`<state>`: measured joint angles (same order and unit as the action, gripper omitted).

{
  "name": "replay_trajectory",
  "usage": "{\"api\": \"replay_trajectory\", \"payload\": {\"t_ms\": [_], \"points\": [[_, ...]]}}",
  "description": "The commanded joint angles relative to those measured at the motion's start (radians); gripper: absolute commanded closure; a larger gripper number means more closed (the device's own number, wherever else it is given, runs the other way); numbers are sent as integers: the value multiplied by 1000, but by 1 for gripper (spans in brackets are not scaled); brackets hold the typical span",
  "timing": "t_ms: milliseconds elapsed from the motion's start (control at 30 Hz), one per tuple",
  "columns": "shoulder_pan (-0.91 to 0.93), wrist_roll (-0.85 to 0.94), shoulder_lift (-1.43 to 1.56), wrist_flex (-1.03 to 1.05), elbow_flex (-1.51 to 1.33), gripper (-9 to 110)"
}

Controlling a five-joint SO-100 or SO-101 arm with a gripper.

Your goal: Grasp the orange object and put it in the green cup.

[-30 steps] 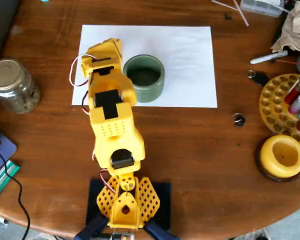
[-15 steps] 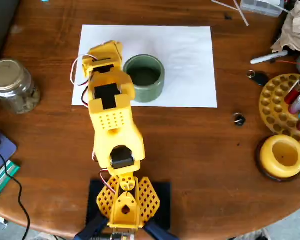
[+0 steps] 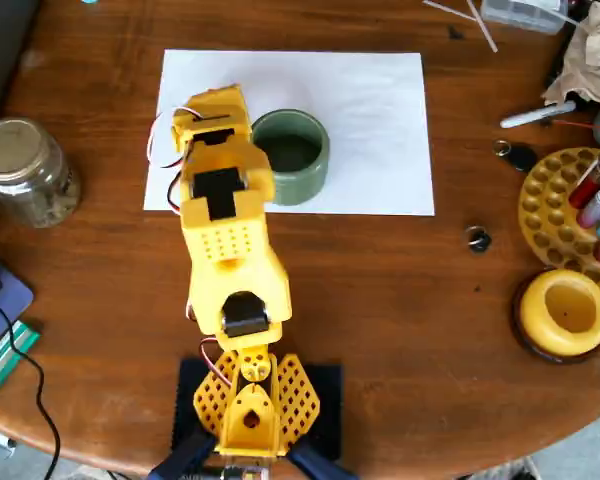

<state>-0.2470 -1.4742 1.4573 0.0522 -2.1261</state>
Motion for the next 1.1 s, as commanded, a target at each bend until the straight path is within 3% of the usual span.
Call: {"api": "replay_trajectory", "payload": {"t_ms": [0, 367, 767, 1067], "points": [[-9, -18, 181, 172, 46, 102], [74, -25, 514, 459, 64, 102], [259, 78, 706, 468, -178, 102], [275, 101, 710, 420, -288, 102]]}}
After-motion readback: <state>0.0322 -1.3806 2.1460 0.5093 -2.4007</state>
